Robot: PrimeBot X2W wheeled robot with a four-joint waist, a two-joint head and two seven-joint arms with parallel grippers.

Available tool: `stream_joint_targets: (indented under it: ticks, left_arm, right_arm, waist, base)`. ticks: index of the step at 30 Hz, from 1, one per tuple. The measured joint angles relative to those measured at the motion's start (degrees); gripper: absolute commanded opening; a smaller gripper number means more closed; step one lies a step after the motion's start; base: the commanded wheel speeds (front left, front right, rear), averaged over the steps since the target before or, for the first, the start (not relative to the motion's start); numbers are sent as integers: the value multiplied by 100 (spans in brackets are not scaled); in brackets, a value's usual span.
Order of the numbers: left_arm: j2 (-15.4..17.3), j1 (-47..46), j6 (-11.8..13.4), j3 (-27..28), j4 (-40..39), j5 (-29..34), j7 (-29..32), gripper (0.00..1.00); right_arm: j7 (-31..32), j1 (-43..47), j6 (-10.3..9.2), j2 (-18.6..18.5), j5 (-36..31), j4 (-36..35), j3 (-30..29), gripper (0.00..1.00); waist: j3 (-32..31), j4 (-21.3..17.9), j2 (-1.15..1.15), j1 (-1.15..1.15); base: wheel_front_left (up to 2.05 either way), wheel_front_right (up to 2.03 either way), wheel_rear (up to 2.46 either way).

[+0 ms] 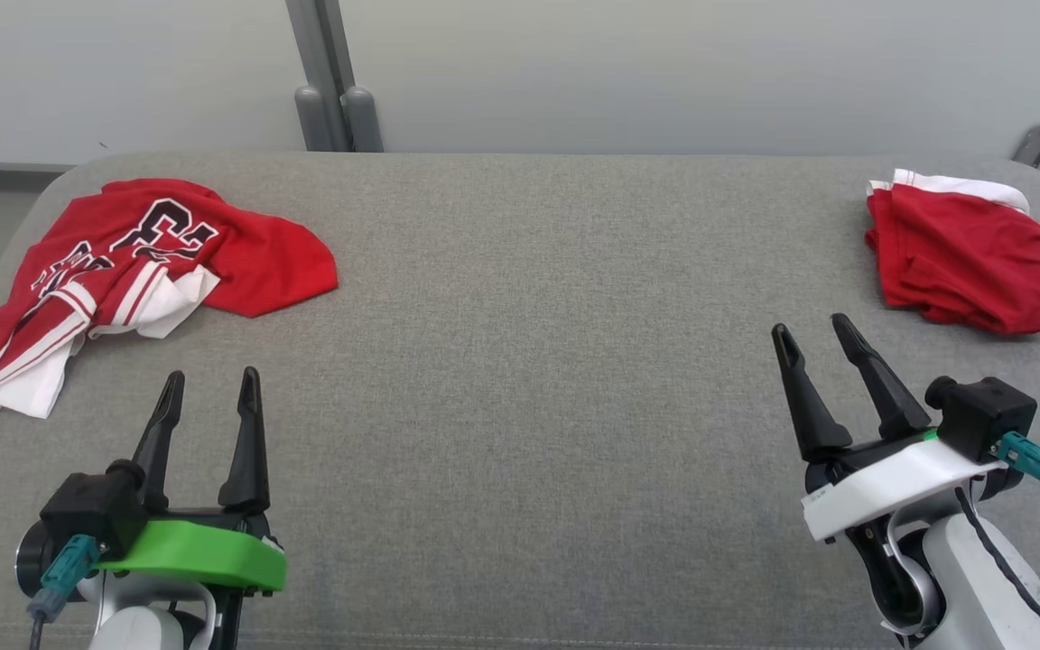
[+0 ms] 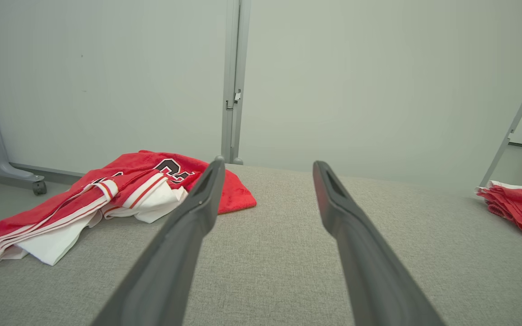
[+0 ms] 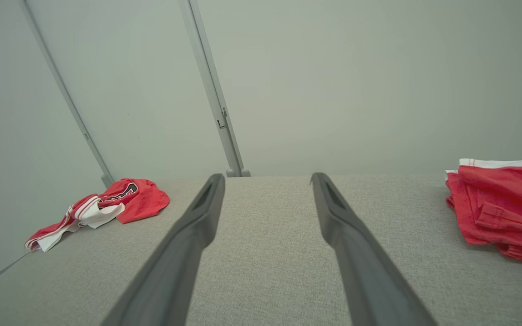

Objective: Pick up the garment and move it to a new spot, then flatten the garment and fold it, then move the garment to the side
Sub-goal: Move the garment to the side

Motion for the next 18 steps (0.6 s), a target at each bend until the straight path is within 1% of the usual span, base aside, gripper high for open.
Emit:
stream_joint_targets:
  ticks: [2, 5, 18]
  left_arm:
    - [-1, 11, 0, 2, -11, -7, 0, 100]
    - [-1, 24, 0, -1, -59, -7, 0, 100]
    - [-7, 36, 0, -44, -119, -7, 0, 100]
  right_arm:
    - [1, 45, -2, 12, -46, -75, 3, 100]
    - [1, 126, -102, 15, -130, -202, -27, 100]
    - [1, 397, -189, 70, -300, -589, -249, 100]
  waist:
    - [18, -32, 0, 0]
    - [50, -79, 0, 0]
    - [122, -284, 0, 0]
  base:
    - [0, 0, 0]
    - [0, 0, 0]
    - [0, 0, 0]
